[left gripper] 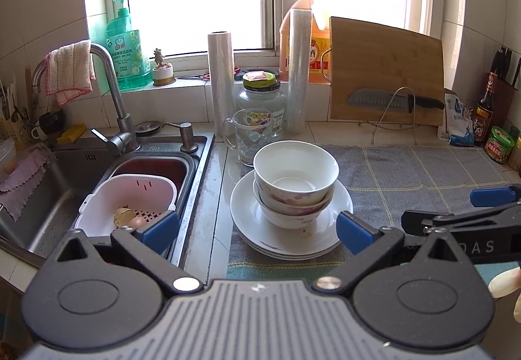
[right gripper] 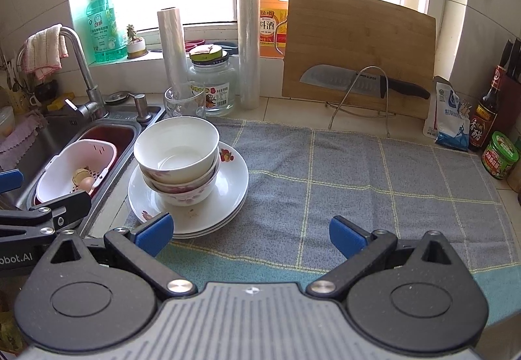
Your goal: Organize plates and bowls
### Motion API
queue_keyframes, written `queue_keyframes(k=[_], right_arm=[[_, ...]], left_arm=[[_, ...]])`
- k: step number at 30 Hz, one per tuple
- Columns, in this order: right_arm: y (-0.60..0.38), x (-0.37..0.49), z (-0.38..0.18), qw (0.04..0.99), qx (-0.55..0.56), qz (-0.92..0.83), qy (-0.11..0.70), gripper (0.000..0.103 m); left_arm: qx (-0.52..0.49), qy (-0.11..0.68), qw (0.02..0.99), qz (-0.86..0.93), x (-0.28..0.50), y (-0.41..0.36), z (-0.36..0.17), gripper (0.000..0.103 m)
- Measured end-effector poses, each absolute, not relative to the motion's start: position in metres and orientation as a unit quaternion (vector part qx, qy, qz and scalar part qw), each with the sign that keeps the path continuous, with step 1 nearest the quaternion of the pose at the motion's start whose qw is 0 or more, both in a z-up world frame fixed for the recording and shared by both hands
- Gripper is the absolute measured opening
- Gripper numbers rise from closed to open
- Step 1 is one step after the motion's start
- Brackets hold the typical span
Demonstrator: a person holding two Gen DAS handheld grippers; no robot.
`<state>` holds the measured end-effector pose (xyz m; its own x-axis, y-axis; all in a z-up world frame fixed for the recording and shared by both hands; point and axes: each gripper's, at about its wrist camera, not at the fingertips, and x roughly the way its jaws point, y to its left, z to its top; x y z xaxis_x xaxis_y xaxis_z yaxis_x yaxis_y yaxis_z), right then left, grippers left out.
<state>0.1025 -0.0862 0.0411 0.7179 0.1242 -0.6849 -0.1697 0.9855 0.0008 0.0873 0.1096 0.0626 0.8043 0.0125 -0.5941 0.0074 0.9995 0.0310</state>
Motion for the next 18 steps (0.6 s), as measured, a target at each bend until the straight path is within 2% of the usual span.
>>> queue_keyframes(k=[18], right_arm=[[-0.0872,0.1042,0.0421,0.928,-0.034,0.077,0.364,0.103]], left_arm=[[0.015,0.312,0.950,0.001,0.0878,0.1080,0.0634,0.102]])
